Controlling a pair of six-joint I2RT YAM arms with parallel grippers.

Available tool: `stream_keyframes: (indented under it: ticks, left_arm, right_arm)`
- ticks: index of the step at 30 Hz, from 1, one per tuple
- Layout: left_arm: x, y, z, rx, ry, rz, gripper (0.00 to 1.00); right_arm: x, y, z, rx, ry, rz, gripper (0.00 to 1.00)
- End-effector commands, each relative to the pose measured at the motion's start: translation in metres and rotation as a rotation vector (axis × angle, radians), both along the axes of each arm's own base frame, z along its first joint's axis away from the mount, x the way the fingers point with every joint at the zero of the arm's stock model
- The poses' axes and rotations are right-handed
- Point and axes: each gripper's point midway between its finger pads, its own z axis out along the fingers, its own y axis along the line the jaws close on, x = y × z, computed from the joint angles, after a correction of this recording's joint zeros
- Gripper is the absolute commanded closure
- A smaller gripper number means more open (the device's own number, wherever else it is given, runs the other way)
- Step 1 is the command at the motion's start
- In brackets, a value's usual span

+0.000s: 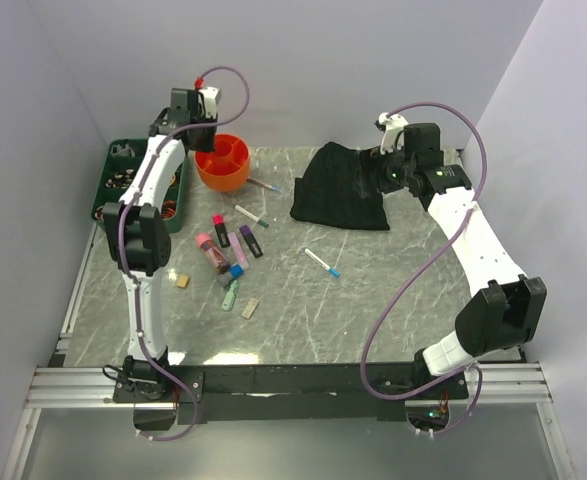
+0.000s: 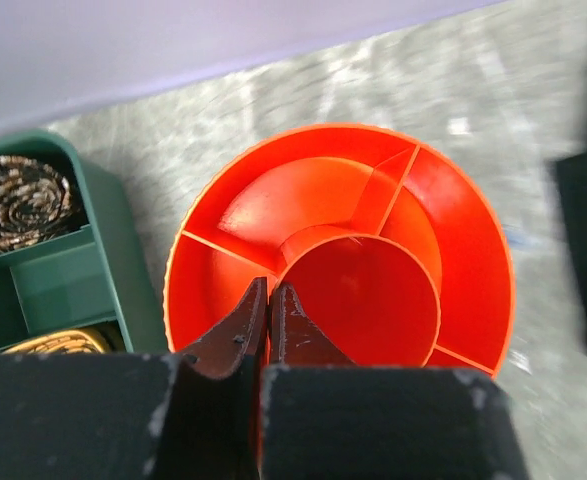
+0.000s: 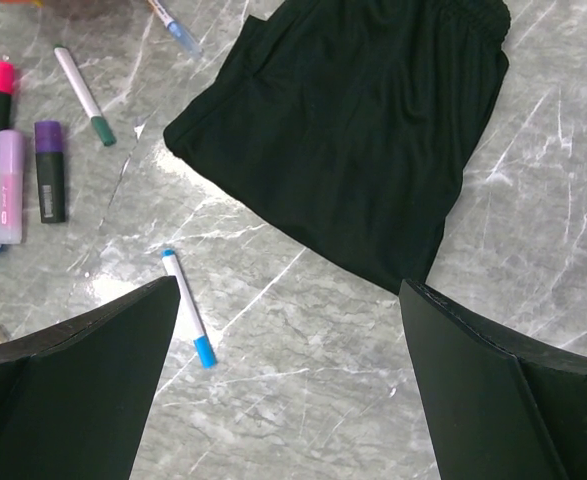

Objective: Sort the stationery into containers
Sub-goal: Pick up the storage box at the corner of the board.

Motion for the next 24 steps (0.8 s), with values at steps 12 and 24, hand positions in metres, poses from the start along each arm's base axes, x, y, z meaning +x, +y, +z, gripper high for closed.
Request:
stream_keyframes:
  ticks: [12, 24]
  left_arm:
    - [-0.137, -0.124, 0.057, -0.139, 0.084, -0.473, 0.99]
    - [-0.163, -0.155, 0.019, -0.131, 0.104, -0.58, 0.99]
  right_arm:
    - [0.018, -0.031, 0.008, 0.046, -0.015, -0.106, 0.01]
    - [0.009, -0.038, -0.006, 0.039, 0.015, -0.114, 0.02]
